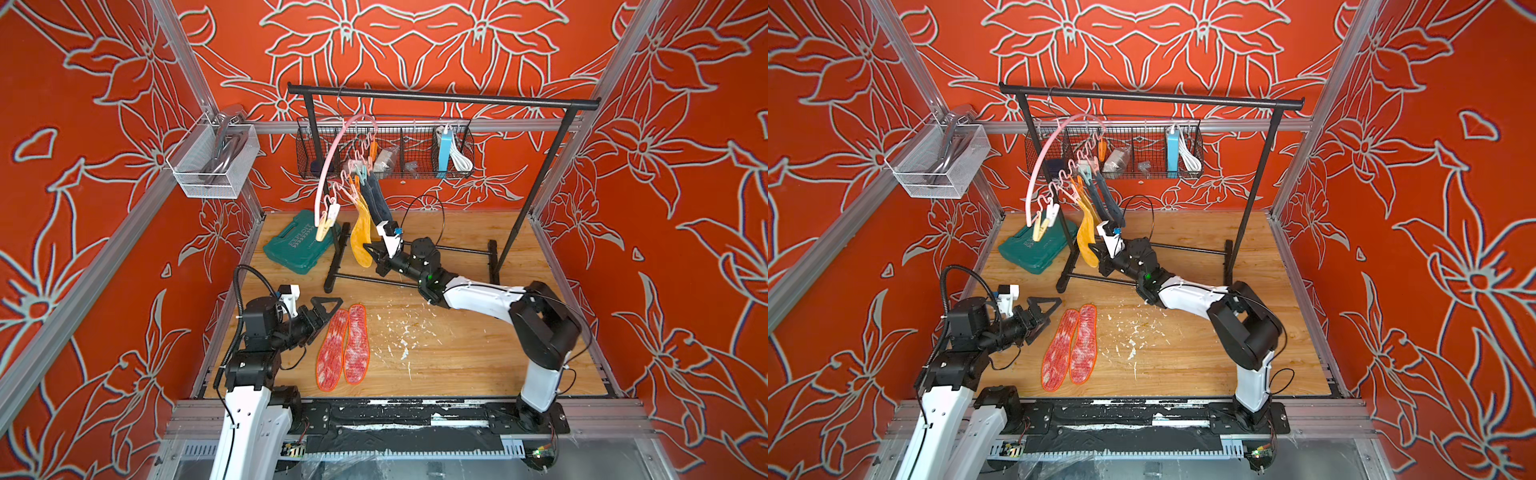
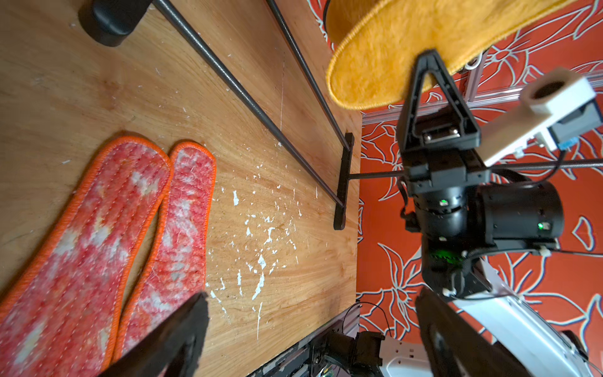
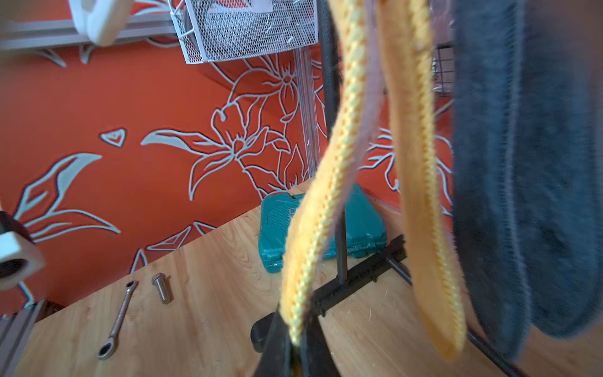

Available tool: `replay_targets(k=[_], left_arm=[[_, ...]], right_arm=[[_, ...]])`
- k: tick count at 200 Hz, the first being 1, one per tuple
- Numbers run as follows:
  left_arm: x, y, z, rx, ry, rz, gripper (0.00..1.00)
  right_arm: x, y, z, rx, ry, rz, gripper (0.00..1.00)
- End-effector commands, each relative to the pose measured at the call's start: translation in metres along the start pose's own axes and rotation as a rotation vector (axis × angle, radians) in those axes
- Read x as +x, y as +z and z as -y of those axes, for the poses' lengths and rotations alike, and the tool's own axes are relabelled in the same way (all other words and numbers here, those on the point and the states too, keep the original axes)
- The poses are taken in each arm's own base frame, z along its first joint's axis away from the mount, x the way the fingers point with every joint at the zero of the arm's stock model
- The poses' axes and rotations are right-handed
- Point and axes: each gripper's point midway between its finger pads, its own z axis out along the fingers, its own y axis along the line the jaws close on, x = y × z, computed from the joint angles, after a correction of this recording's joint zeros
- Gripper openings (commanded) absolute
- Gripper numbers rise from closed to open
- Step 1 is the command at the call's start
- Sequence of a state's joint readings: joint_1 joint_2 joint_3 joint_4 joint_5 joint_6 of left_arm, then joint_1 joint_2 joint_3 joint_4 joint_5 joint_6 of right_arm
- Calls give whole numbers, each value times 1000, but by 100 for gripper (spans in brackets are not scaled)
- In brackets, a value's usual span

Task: Take the shoe insoles off the hanger
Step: Remove the insole from the hanger.

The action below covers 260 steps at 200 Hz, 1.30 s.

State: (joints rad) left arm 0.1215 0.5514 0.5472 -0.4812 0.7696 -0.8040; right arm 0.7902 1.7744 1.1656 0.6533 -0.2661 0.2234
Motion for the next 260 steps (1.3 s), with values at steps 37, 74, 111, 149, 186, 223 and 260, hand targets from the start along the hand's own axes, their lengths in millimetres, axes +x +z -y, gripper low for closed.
replay_targets(k=[37,74,111,149,186,223,260], left_arm=[[4,8,29,104,122,-76,91],[7,12,44,145,205,-70,92],[16,23,57,200,268,-109,92],[32,35,78,310,307,-174,92],[49,44,105,403,375,-239,92],[65,56,121,460,425,-296,89],[73,60,139,527,464,-313,79]], right_arm=[[17,-55,-2,78,37,-255,5],[2,-84,-25,-1,67,-294,4],[-13,-108,-42,-48,142,-291,3],[-25,-126,-54,-87,179,-272,3],[-38,-145,-71,-148,231,-254,2],[-46,-155,-78,-175,279,-226,2],[-46,-159,-84,-200,341,-231,1]])
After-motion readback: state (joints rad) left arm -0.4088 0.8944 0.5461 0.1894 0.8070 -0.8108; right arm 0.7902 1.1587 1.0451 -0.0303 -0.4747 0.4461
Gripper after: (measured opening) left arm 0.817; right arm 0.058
